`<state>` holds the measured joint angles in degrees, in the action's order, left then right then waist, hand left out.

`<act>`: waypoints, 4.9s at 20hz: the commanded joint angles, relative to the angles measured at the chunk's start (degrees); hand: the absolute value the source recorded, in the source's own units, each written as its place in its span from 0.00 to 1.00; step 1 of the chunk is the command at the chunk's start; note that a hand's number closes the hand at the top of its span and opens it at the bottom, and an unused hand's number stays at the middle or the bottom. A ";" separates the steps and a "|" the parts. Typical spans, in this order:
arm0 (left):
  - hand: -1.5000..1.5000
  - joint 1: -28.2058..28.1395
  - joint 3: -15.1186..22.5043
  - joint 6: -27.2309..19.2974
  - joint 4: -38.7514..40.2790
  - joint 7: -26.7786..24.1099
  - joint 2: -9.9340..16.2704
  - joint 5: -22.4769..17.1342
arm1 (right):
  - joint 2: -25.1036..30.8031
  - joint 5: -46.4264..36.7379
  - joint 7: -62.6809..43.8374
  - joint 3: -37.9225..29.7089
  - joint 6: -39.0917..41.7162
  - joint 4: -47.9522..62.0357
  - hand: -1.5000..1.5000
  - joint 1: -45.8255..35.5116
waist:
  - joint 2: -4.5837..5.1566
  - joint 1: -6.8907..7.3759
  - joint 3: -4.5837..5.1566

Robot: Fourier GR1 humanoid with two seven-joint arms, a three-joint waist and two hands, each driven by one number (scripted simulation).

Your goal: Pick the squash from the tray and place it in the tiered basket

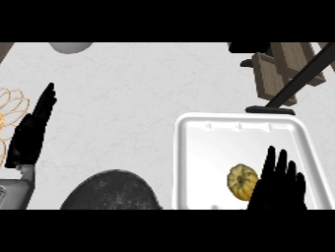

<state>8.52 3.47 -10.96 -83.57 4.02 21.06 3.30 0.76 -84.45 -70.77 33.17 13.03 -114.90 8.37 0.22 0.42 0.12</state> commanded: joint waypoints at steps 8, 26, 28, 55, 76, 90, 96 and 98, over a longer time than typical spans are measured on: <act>0.50 0.37 -1.23 1.91 -0.41 1.17 0.44 -1.14 | -0.72 -3.81 -14.42 2.83 6.07 6.77 0.00 -3.33 | -0.12 -0.06 -0.02; 0.50 -2.18 -1.79 2.17 -1.89 -0.13 0.71 0.57 | -0.72 -2.50 -14.43 0.19 4.49 7.88 0.00 -0.84 | -0.38 -0.23 -0.10; 0.50 -0.75 -3.09 3.26 -1.48 0.50 1.40 -0.66 | -0.72 -1.69 -14.44 -1.77 3.56 10.86 0.00 -1.87 | -0.22 -0.19 -0.11; 0.50 -3.00 -1.25 1.61 0.04 -2.27 -3.37 3.42 | -0.74 8.48 -10.51 -3.48 2.00 27.13 1.00 -11.23 | -0.17 0.15 -0.10; 0.50 2.91 -2.48 4.07 2.23 -0.66 -2.65 3.11 | -0.73 35.92 -2.60 -11.57 -6.14 14.68 1.00 -59.92 | -0.36 2.79 0.06; 0.50 2.63 -3.62 3.30 3.56 -1.48 -3.69 3.39 | 9.82 33.84 6.27 -32.74 8.23 39.37 1.00 -94.83 | -0.27 0.16 0.02; 0.50 0.98 -3.39 4.00 0.69 0.06 -3.64 3.81 | 11.59 36.61 12.63 -39.14 2.70 48.36 1.00 -98.29 | -0.16 0.52 -0.07; 0.50 1.42 -3.72 3.41 0.63 0.12 -3.88 4.02 | 15.56 35.37 17.82 -37.29 5.94 52.61 1.00 -98.31 | -0.08 0.50 -0.06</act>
<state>9.99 -0.81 -6.53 -82.07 3.88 18.21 6.31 13.09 -48.73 -55.10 -3.29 16.73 -68.95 -87.07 0.02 0.86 0.07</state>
